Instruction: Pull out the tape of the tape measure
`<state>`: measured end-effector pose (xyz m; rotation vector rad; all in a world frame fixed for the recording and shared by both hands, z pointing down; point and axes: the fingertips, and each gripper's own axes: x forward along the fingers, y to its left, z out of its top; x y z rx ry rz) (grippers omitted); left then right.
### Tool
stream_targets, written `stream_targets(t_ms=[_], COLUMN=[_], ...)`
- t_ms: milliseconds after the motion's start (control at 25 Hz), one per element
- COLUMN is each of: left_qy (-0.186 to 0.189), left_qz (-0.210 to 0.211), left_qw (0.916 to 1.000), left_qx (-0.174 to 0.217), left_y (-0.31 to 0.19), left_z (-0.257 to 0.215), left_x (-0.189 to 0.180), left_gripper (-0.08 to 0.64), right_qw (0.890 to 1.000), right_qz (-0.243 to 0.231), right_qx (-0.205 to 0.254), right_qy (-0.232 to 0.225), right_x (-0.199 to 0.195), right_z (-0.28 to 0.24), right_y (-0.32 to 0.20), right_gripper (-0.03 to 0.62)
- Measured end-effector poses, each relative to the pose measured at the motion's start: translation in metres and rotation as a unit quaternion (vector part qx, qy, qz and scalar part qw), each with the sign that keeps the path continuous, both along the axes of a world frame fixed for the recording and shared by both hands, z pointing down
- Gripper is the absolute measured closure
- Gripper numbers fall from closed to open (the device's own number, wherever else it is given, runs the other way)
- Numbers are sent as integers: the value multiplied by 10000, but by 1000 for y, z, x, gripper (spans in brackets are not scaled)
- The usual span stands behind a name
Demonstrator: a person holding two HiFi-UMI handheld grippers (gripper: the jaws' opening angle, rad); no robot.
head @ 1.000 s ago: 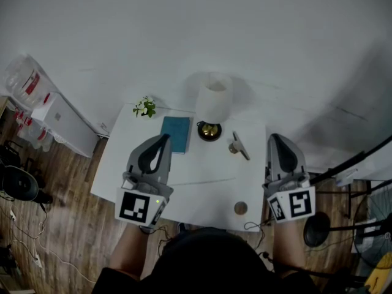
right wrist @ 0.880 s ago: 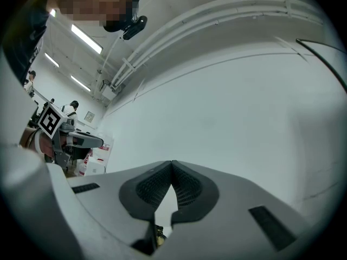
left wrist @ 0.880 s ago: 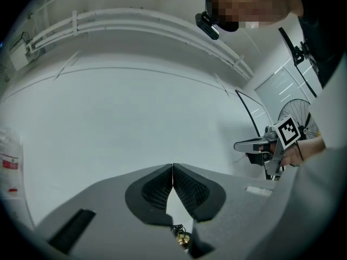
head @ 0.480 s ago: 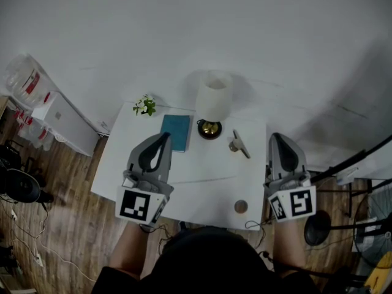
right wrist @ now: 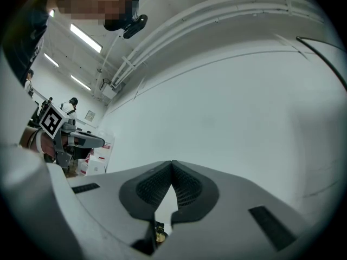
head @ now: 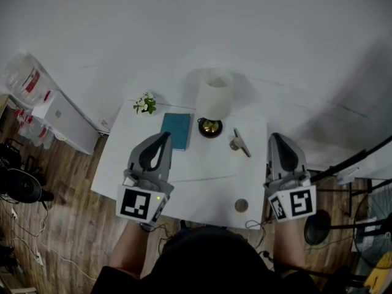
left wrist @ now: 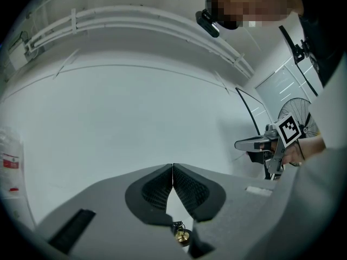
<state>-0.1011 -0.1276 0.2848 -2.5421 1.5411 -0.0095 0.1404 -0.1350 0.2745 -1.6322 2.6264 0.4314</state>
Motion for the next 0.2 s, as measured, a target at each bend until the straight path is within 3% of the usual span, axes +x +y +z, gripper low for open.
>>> stream_targets(t_ms=[200], left_qy=[-3], left_qz=[1], left_qw=[10000], left_qx=[-18], left_y=[-6], left_z=[3], left_x=[-2], left_gripper=[554], right_qw=[10000], right_qz=[17], right_qx=[-49], right_qy=[13], right_x=[-1], right_z=[3], right_y=[-6], right_gripper=[589])
